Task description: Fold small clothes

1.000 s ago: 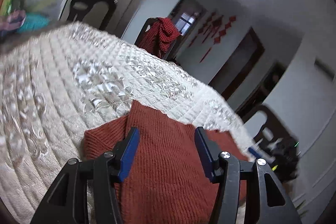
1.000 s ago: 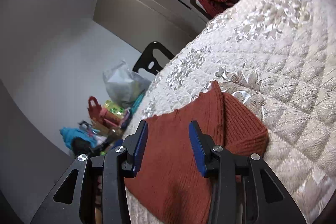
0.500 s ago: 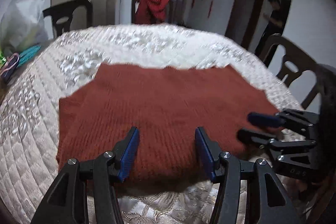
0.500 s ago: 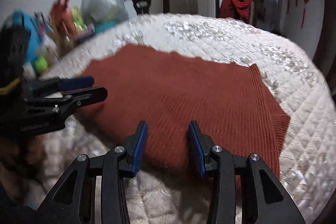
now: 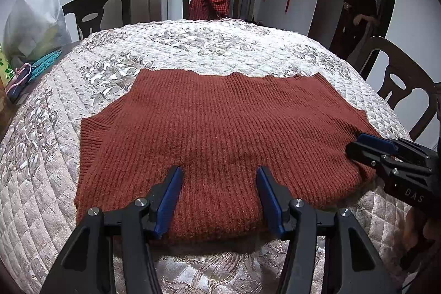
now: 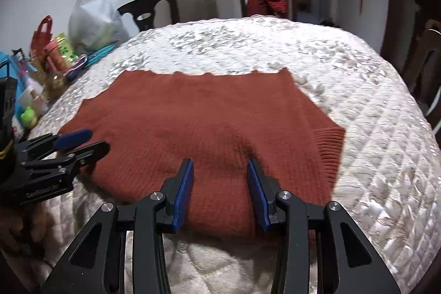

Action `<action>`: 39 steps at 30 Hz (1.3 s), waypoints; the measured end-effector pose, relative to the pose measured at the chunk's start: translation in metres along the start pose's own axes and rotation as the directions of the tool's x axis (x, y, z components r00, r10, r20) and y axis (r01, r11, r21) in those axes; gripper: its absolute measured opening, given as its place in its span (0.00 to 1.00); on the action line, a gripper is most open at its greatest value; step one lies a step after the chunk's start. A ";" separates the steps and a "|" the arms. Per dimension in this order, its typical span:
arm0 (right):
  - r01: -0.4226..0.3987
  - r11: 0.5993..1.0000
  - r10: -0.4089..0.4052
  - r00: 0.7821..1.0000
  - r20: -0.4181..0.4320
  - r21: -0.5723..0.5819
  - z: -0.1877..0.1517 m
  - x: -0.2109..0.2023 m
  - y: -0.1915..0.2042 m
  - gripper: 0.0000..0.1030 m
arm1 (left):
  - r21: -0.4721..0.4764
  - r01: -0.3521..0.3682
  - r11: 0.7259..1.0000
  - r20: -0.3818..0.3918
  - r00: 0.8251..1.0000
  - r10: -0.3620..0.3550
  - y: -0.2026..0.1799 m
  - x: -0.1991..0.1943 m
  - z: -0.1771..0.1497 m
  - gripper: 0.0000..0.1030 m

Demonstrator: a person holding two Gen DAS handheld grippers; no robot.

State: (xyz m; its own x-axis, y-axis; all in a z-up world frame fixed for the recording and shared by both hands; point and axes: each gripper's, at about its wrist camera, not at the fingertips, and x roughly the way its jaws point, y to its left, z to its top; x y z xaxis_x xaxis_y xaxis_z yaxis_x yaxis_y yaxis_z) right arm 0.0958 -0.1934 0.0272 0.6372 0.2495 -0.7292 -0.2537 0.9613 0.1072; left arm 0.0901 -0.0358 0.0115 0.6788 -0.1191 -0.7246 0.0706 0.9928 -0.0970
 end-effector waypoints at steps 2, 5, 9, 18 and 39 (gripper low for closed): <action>0.019 1.000 -0.019 1.000 0.001 0.010 0.000 -0.001 -0.003 0.40 | 0.000 0.000 1.000 0.000 1.000 0.000 0.000 0.000 0.000 0.58; 0.046 0.998 -0.047 0.999 0.004 0.052 -0.001 -0.003 -0.013 0.40 | 0.002 -0.003 1.000 0.000 1.000 0.003 0.000 0.000 0.000 0.58; 0.037 0.996 -0.038 0.999 0.006 0.085 -0.001 -0.005 -0.021 0.40 | 0.005 -0.006 1.000 0.000 1.000 0.006 -0.001 0.000 -0.001 0.58; 0.083 0.996 -0.082 0.996 -0.028 0.039 0.000 0.004 -0.013 0.40 | 0.008 -0.021 1.000 0.023 1.000 0.021 0.003 -0.008 0.000 0.58; 0.103 0.994 -0.103 0.994 -0.033 0.019 0.000 0.005 -0.011 0.40 | -0.028 -0.153 0.988 -0.005 0.988 0.153 0.031 0.002 0.004 0.62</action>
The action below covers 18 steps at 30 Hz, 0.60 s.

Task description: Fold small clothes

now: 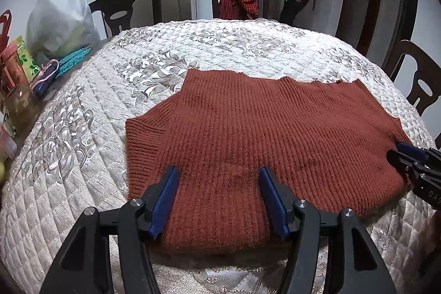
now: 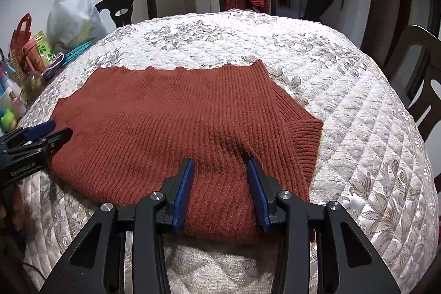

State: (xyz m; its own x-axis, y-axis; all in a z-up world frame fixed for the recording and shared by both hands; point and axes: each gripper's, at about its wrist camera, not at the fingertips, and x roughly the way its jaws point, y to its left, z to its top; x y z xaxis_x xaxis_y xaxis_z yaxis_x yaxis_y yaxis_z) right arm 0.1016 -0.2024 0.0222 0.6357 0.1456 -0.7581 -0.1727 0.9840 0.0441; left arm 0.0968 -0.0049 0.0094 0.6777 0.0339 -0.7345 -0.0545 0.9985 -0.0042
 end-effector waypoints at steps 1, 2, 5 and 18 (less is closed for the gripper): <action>-0.001 1.000 0.001 1.000 0.000 0.000 0.000 0.000 0.000 0.40 | 0.007 -0.007 1.000 -0.001 1.000 0.007 -0.001 0.000 0.000 0.62; -0.005 1.000 0.005 1.000 0.000 0.002 0.000 0.000 -0.001 0.41 | 0.012 -0.014 1.000 -0.001 1.000 0.014 -0.003 0.000 0.000 0.62; -0.011 1.000 0.011 1.000 0.010 0.002 0.002 -0.002 0.000 0.41 | 0.010 -0.010 1.000 -0.002 1.000 0.010 -0.002 0.001 0.001 0.62; -0.034 0.998 0.034 0.999 -0.005 -0.062 0.042 0.028 0.025 0.41 | 0.006 -0.005 1.000 -0.002 1.000 0.005 -0.001 0.001 0.001 0.62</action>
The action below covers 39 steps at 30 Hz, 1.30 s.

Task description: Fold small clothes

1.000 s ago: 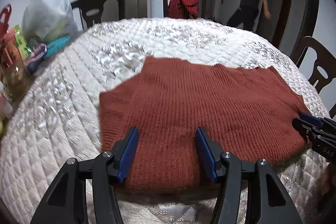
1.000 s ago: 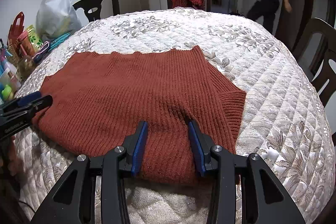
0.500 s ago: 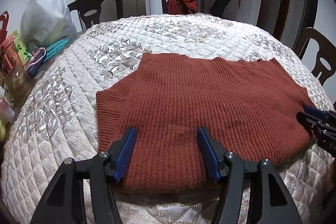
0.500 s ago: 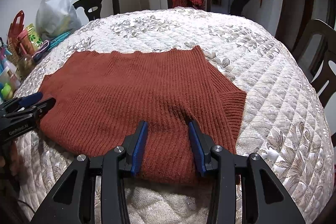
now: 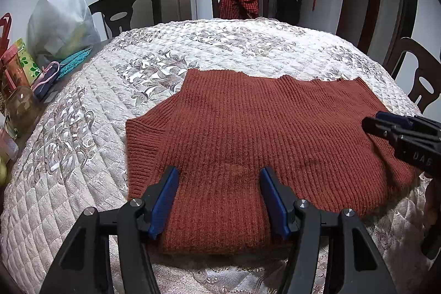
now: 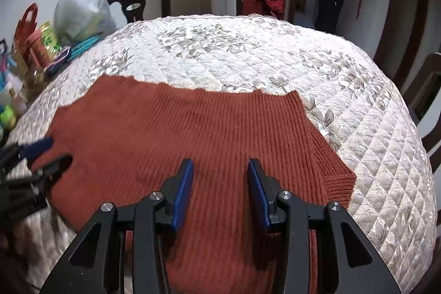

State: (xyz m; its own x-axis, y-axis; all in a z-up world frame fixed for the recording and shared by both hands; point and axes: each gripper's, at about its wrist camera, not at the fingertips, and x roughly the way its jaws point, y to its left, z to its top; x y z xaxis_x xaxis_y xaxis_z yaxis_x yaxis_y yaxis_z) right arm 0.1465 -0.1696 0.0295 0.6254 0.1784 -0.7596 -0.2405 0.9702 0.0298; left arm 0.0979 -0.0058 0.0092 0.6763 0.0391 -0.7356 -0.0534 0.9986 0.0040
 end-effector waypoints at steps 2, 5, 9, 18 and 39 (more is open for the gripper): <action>-0.035 0.999 0.035 0.999 0.014 -0.027 0.001 -0.003 0.011 0.41 | 0.001 -0.001 1.000 0.000 1.000 0.001 0.000 0.000 0.000 0.62; -0.049 0.991 0.048 0.999 -0.011 -0.121 0.000 0.007 0.034 0.41 | -0.002 0.003 1.000 0.001 1.000 -0.003 0.000 0.000 0.000 0.62; -0.062 0.995 0.061 0.998 -0.018 -0.076 0.008 0.013 0.021 0.41 | 0.000 0.001 1.000 0.001 1.000 -0.001 0.000 0.000 0.000 0.62; -0.005 0.999 0.004 1.000 0.010 0.042 -0.008 -0.002 -0.040 0.41 | -0.001 0.003 1.000 0.001 1.000 -0.003 0.000 0.000 0.000 0.62; -0.031 0.999 0.029 0.998 0.055 0.039 -0.042 -0.052 -0.035 0.41 | -0.021 0.060 0.998 0.047 0.997 -0.059 0.010 -0.025 -0.010 0.62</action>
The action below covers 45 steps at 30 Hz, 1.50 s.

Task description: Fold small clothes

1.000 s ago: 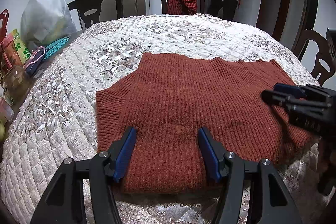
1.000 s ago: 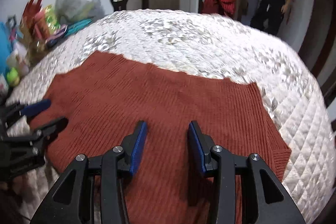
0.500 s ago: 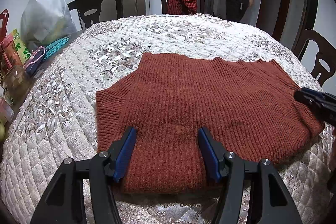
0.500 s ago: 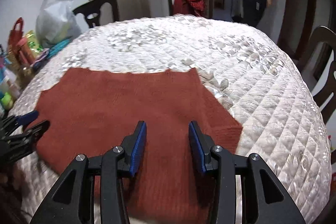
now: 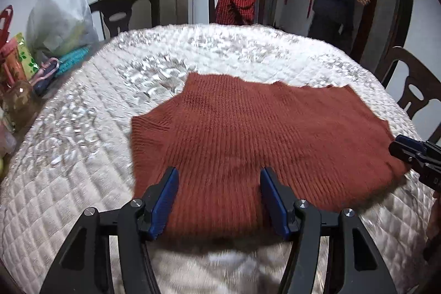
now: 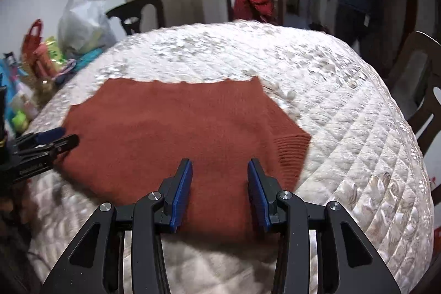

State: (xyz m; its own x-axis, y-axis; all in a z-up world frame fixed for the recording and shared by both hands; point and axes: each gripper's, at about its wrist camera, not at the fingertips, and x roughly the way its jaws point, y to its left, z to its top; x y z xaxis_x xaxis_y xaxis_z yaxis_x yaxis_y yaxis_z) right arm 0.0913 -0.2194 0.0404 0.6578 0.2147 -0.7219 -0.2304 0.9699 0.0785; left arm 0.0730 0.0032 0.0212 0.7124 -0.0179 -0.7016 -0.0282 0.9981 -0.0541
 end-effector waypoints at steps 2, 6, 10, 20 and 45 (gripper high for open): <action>-0.014 1.000 0.014 1.000 0.007 -0.015 -0.004 -0.006 0.007 0.41 | 0.001 0.026 1.000 0.039 0.999 -0.026 0.000 -0.015 -0.006 0.62; -0.035 0.997 0.036 0.999 0.004 -0.066 -0.010 -0.006 0.022 0.40 | 0.005 0.020 1.000 0.034 0.999 -0.020 0.001 -0.014 -0.010 0.62; -0.032 0.997 0.028 0.998 -0.060 -0.076 -0.019 0.011 0.023 0.38 | -0.031 0.016 0.999 -0.018 1.000 -0.016 0.007 -0.004 -0.012 0.60; -0.096 0.982 0.089 0.995 -0.048 -0.163 -0.020 0.006 0.069 0.38 | 0.035 0.010 0.999 -0.008 1.000 -0.010 -0.022 -0.009 -0.015 0.60; 0.001 0.999 0.000 1.000 -0.016 0.039 -0.019 -0.006 0.006 0.38 | -0.178 0.001 0.984 0.037 0.999 0.005 0.054 -0.017 -0.006 0.60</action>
State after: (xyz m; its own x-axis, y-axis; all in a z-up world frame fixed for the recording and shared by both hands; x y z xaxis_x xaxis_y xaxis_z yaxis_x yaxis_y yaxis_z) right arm 0.0724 -0.2174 0.0318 0.6464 0.2126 -0.7328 -0.2020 0.9738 0.1043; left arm 0.0551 0.0575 0.0254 0.7375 -0.0104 -0.6753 -0.1517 0.9718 -0.1806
